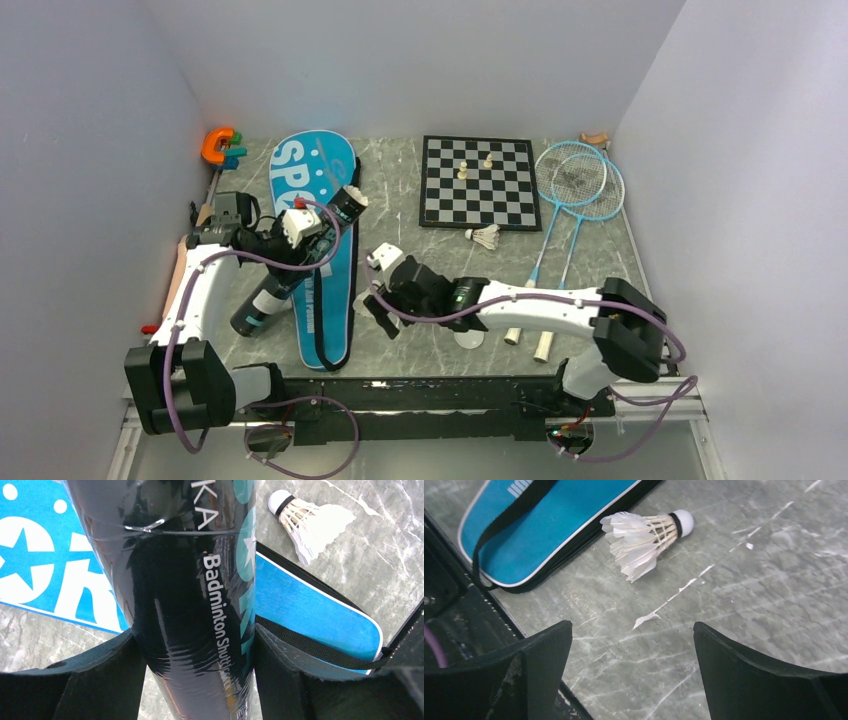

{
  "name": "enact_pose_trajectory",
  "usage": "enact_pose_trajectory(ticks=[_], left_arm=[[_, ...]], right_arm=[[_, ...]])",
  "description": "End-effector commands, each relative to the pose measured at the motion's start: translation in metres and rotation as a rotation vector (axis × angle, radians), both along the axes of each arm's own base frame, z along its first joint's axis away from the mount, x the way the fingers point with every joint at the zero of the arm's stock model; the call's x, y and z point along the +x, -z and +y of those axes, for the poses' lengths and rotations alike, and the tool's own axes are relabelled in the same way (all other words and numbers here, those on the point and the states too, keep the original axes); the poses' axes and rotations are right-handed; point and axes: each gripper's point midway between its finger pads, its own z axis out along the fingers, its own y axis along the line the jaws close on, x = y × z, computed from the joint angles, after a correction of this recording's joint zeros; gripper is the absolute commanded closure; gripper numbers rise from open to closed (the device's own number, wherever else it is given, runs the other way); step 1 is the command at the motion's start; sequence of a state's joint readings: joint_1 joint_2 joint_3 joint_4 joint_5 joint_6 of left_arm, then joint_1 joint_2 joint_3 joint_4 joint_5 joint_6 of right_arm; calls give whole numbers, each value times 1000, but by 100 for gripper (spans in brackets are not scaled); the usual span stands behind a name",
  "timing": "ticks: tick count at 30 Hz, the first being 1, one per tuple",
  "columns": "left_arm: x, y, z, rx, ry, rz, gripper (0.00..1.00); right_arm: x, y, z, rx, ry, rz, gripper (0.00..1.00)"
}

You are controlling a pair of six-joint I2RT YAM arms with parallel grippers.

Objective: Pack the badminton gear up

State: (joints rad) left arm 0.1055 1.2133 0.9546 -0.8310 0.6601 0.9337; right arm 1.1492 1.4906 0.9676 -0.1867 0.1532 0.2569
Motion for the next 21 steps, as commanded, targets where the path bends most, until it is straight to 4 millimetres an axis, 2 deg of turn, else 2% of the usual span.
enact_pose_trajectory(ticks=[1,8,15,18,21], left_arm=[[3,-16,-8,-33,61,-52,99],[2,-13,-7,-32,56,-59,99],[-6,-6,-6,-20,63,-51,99],[-7,-6,-6,-18,61,-52,100],[-8,-6,-7,-24,61,-51,100]], right_arm=[[14,-9,30,29,-31,-103,7],[25,16,50,1,-25,-125,23],[41,24,60,12,30,-169,43],[45,30,58,-1,46,-180,58],[47,24,53,9,68,-193,75]])
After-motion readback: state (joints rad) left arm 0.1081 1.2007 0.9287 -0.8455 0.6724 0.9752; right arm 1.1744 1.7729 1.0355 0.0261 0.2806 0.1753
